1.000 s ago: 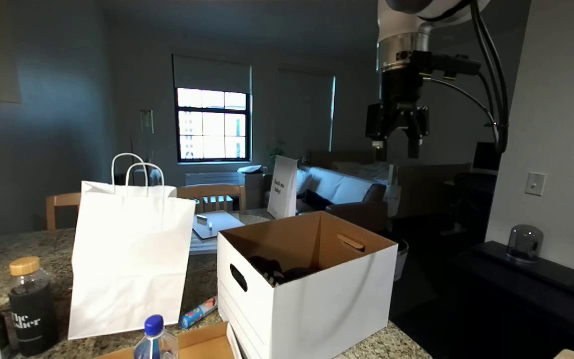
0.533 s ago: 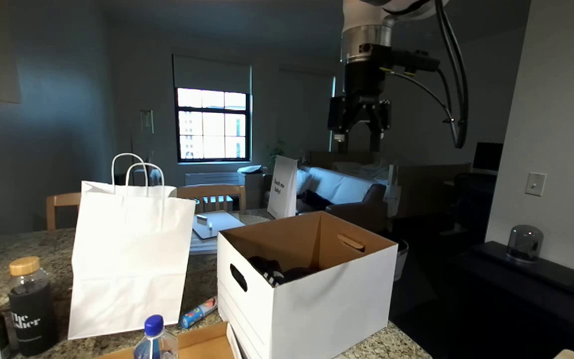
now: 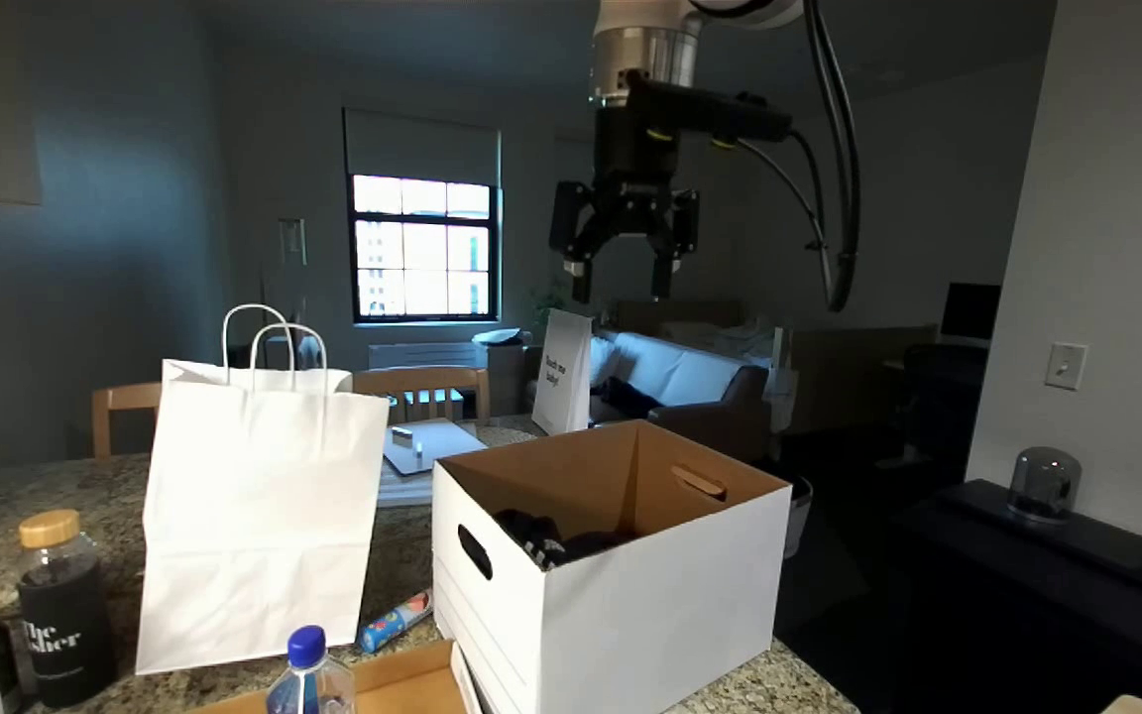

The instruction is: Put three bottles of water in the box

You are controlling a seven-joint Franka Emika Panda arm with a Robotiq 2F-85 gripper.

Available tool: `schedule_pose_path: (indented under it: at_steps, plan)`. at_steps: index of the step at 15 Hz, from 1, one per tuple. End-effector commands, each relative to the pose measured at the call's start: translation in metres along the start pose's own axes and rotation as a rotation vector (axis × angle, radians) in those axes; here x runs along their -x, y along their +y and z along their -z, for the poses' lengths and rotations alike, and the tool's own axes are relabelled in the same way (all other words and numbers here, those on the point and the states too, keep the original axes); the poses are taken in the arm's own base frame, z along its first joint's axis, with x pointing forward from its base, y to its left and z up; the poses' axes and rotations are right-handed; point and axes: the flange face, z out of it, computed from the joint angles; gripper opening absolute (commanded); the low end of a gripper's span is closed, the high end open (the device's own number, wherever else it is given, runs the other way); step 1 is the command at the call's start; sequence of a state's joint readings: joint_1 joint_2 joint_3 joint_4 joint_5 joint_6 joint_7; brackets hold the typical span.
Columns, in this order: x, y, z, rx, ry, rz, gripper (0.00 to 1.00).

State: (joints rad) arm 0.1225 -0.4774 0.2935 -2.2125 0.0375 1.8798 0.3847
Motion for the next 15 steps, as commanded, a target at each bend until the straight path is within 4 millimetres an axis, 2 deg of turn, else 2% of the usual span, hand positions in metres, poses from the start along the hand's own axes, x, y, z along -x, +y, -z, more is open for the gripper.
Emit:
schedule_pose_path:
  at_steps: [1, 9, 15]
  plan:
    - [-0.001, -0.038, -0.014, -0.001, 0.013, -0.089, 1.0]
    - [0.008, -0.133, -0.059, 0.016, -0.012, -0.131, 1.0]
    - [-0.004, -0.185, -0.078, 0.052, -0.015, -0.053, 1.0]
